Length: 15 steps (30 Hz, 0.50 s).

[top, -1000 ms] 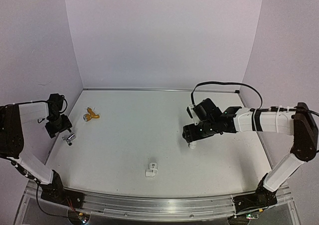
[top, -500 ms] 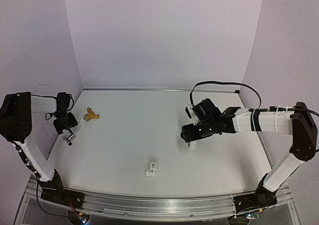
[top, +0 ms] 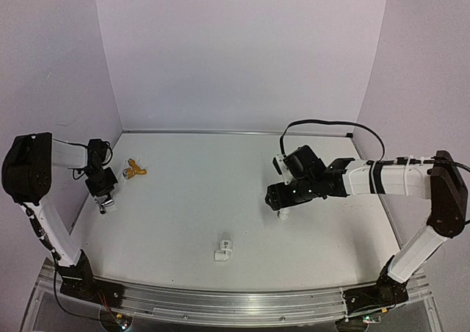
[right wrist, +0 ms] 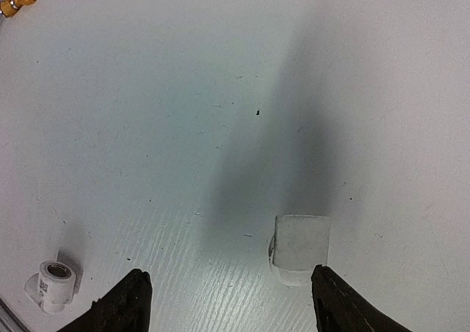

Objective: Install the water faucets

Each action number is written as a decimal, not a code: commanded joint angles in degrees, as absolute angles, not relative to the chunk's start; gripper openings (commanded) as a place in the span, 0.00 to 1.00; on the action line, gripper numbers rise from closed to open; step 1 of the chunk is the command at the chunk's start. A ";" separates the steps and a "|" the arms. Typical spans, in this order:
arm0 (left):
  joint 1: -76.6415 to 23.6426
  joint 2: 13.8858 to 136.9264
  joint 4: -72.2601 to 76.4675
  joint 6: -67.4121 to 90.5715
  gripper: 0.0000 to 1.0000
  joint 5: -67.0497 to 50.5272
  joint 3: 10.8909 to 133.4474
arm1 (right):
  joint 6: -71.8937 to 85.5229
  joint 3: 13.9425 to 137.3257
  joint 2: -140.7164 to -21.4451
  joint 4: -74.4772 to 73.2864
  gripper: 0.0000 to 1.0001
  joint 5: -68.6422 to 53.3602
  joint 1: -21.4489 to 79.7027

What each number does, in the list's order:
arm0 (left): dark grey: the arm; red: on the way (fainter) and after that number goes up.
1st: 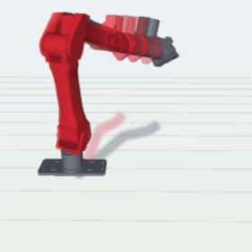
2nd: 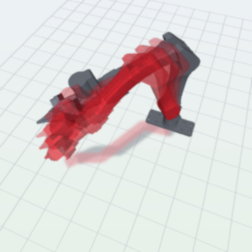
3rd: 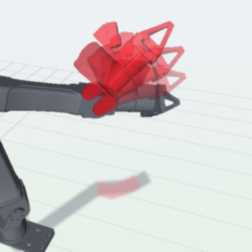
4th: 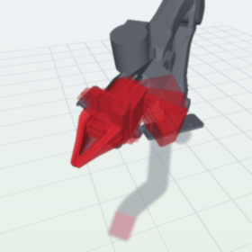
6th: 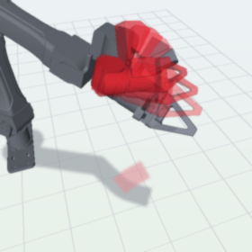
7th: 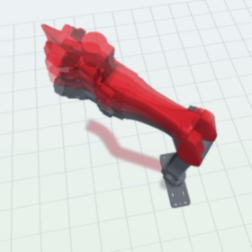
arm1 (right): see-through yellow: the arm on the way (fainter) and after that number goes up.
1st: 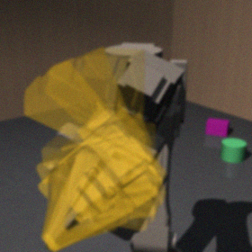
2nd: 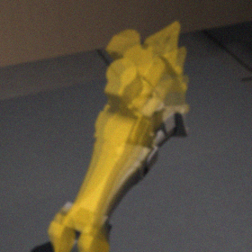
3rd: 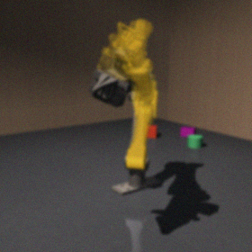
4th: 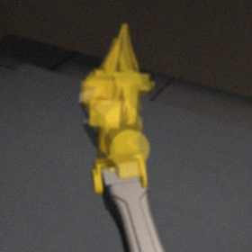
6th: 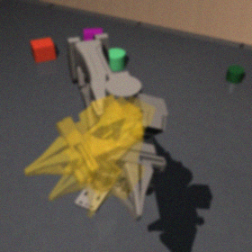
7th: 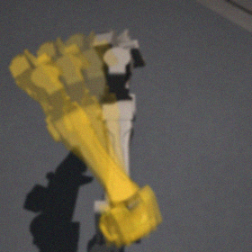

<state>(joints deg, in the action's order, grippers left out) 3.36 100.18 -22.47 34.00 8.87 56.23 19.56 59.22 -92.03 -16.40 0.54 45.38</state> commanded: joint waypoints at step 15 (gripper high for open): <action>-24.30 71.25 23.14 70.64 0.00 -15.39 35.68 | 20.76 60.95 -95.20 -0.74 0.75 -12.21 52.24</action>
